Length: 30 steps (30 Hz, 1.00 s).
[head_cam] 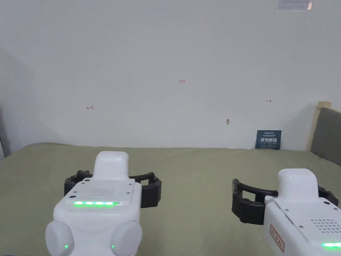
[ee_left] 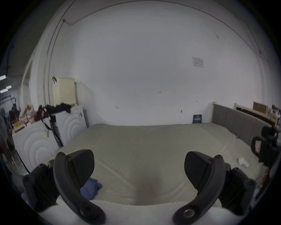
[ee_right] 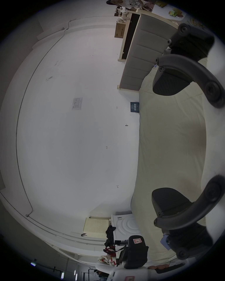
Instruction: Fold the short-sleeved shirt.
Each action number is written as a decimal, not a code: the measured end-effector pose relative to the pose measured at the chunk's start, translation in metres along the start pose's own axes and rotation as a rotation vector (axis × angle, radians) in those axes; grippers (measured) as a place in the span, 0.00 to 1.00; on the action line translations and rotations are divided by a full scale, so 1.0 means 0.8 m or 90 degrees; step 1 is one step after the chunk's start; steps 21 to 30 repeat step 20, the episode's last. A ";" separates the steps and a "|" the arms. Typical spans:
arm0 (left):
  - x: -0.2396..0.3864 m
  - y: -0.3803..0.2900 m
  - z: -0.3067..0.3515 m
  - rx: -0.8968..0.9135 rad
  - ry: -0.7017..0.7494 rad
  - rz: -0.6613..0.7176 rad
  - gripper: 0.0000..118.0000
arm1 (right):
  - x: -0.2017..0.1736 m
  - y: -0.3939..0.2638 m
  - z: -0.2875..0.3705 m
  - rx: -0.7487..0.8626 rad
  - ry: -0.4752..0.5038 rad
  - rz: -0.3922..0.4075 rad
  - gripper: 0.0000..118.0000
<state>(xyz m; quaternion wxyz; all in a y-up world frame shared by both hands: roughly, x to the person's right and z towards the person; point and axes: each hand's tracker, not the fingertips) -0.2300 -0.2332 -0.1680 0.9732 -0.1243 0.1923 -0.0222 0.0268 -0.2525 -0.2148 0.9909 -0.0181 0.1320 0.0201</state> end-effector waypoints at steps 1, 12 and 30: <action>0.002 -0.004 0.002 0.025 0.021 -0.008 1.00 | 0.000 0.000 0.000 -0.002 0.000 -0.001 1.00; -0.015 -0.006 0.005 0.032 -0.019 0.017 1.00 | 0.005 0.000 -0.002 -0.003 -0.002 0.004 1.00; -0.023 -0.003 0.003 0.027 -0.028 0.036 1.00 | 0.002 0.000 -0.002 -0.002 -0.004 0.019 1.00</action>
